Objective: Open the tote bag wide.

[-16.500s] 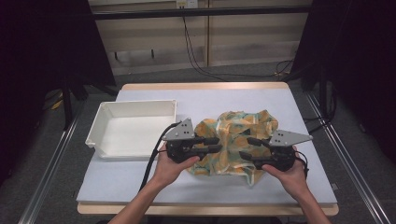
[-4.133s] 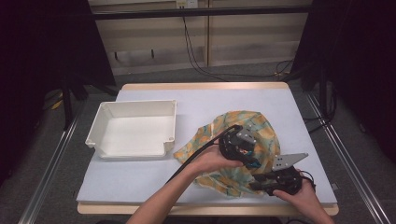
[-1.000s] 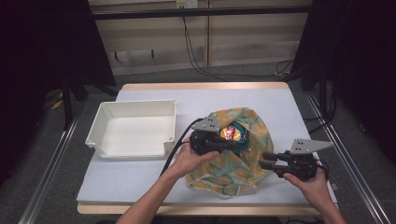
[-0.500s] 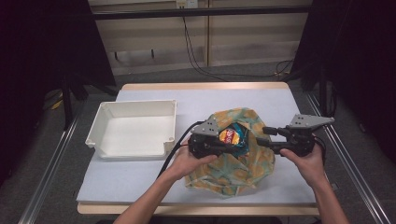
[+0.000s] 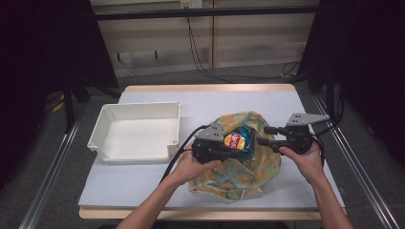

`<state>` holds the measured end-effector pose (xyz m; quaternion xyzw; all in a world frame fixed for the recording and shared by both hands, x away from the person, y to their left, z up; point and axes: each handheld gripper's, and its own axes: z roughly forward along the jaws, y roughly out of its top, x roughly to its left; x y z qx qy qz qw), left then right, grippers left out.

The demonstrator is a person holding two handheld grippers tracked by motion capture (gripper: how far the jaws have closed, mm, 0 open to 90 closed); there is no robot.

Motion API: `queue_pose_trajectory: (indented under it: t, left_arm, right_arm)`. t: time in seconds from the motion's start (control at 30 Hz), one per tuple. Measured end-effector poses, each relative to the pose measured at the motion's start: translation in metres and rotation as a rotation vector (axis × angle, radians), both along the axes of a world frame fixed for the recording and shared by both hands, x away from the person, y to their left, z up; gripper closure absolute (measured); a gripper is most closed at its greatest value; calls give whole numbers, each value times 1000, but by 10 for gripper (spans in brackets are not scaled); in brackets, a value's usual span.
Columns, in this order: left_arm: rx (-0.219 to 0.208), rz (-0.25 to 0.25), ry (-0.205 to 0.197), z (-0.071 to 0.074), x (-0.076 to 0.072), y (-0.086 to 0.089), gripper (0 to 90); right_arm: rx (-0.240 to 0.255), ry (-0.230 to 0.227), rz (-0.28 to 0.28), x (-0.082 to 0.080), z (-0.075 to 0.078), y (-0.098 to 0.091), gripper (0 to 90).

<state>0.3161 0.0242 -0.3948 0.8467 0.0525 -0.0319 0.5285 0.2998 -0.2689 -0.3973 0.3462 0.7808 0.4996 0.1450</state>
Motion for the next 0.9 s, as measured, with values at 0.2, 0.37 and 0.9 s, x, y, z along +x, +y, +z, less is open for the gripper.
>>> queue_pose_trajectory:
  t: [0.2,0.37,0.9]
  left_arm:
    - [6,-11,-5,1,-2,0,900]
    - [12,-16,-9,3,-4,1,900]
    - [-10,-48,-20,8,-7,5,900]
  right_arm:
    - [-6,-4,-34,7,-1,0,593]
    - [6,-11,-34,13,2,-1,831]
    - [53,64,-104,59,-2,-27,900]
